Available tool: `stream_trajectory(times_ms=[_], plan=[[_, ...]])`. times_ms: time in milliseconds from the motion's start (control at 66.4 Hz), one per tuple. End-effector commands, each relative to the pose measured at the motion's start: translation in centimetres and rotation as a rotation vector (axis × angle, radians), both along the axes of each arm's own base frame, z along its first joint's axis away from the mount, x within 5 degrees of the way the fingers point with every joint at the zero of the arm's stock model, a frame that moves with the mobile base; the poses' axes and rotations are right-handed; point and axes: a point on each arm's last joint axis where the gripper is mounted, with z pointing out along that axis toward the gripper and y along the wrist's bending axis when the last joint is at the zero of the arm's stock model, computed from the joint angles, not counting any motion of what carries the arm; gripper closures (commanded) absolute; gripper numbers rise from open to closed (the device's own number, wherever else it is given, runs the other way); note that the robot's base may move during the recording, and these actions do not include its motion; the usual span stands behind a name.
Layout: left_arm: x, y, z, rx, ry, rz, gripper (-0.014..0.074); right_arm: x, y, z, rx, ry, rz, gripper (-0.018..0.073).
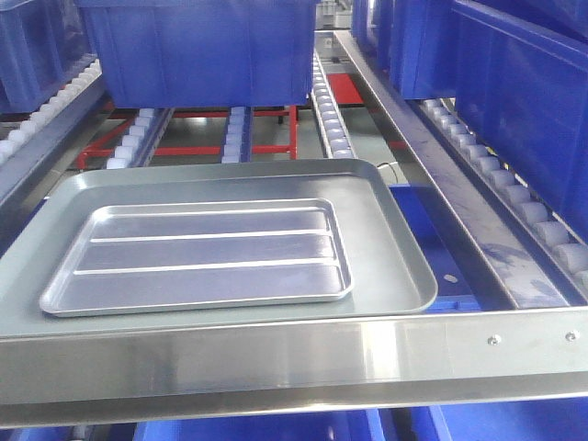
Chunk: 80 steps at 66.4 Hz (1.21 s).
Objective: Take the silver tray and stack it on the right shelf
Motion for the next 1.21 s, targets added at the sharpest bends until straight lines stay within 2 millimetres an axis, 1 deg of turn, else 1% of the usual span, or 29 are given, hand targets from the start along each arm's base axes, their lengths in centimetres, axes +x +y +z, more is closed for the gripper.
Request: stream_trajectory(times_ms=[0, 437, 527, 573, 678, 784, 889, 1070, 1100, 1191], plan=[[-0.1, -0.1, 1.7, -0.037, -0.100, -0.011, 0.0686, -0.3, 0.0, 0.8, 0.008, -0.095, -0.003, 0.0508], [-0.1, -0.1, 1.7, -0.037, -0.100, -0.011, 0.0686, -0.3, 0.0, 0.8, 0.008, -0.095, -0.003, 0.0508], [-0.1, 0.0, 1.1, -0.034, -0.096, -0.007, 0.0686, -0.3, 0.0, 0.8, 0.008, -0.095, -0.003, 0.0508], [-0.3, 0.3, 0.7, -0.023, -0.110, 0.024, 0.0685, -0.3, 0.0, 0.8, 0.008, -0.095, -0.003, 0.0508], [-1.2, 1.4, -0.7, 0.113, -0.176, 0.145, 0.0686, -0.3, 0.0, 0.8, 0.008, -0.095, -0.003, 0.0508], [-2.2, 2.3, -2.8, 0.115, -0.204, 0.255, 0.0686, -0.3, 0.0, 0.8, 0.008, -0.095, -0.003, 0.0508], [-3.0, 2.7, -4.9, 0.079, -0.226, 0.308, 0.0686, -0.3, 0.0, 0.8, 0.008, -0.095, -0.003, 0.0508], [-2.3, 2.7, -8.4, 0.094, -0.136, 0.312, 0.0686, -0.3, 0.0, 0.8, 0.008, -0.095, -0.003, 0.0508], [-2.3, 2.7, -8.8, 0.105, -0.084, 0.305, 0.0686, -0.3, 0.0, 0.8, 0.008, -0.095, -0.003, 0.0508], [-2.2, 2.6, -9.2, 0.112, -0.053, 0.302, 0.0686, -0.3, 0.0, 0.8, 0.008, -0.095, -0.003, 0.0508]])
